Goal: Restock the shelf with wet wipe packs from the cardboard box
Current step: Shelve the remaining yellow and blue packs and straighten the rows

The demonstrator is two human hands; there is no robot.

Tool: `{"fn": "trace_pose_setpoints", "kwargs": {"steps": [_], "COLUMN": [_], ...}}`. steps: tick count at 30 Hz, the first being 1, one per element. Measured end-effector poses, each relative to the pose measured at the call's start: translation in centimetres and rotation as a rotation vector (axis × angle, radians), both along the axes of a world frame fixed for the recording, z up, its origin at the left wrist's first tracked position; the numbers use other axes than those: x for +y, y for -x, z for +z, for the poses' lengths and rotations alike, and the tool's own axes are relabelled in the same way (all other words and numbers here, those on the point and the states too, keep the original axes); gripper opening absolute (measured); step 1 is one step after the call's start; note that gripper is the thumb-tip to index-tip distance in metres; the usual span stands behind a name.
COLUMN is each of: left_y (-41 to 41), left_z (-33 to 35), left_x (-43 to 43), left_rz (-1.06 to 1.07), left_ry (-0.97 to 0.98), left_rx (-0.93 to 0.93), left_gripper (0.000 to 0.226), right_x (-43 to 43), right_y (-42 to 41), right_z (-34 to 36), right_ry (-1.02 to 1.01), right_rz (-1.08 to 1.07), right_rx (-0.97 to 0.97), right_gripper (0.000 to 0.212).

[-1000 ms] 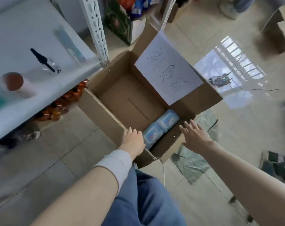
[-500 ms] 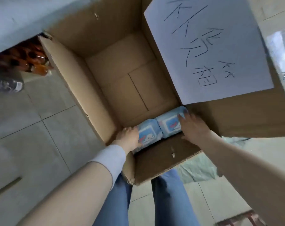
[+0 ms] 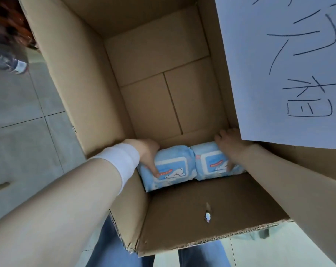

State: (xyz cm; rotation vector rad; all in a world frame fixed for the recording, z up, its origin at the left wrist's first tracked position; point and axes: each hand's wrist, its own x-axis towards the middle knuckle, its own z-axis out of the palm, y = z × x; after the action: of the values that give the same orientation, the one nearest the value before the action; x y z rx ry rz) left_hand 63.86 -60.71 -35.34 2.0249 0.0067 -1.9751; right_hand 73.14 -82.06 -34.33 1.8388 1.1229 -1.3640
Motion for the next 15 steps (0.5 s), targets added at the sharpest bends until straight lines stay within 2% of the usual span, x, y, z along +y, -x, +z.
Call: {"fn": "trace_pose_setpoints", "kwargs": {"steps": [6, 10, 13, 15], "left_y": [-5.5, -9.6, -11.4, -12.0], "left_z": [1.4, 2.2, 2.1, 1.8], "left_x": [4.2, 7.2, 8.3, 8.1], "left_rz": [0.138, 0.322, 0.666, 0.984], "left_ry": [0.018, 0.024, 0.020, 0.016], "left_rx": [-0.165, -0.315, -0.453, -0.533], "left_gripper": [0.056, 0.052, 0.053, 0.060], "right_x": [0.7, 1.5, 1.9, 2.1], "right_y": [-0.2, -0.6, -0.8, -0.4], "right_z": [0.4, 0.6, 0.3, 0.1], "right_ry": [-0.027, -0.135, -0.324, -0.463], "right_rz": [-0.171, -0.265, -0.433, -0.710], "right_rx": [-0.014, -0.034, 0.030, 0.067], "right_gripper": [0.090, 0.088, 0.080, 0.080]}}
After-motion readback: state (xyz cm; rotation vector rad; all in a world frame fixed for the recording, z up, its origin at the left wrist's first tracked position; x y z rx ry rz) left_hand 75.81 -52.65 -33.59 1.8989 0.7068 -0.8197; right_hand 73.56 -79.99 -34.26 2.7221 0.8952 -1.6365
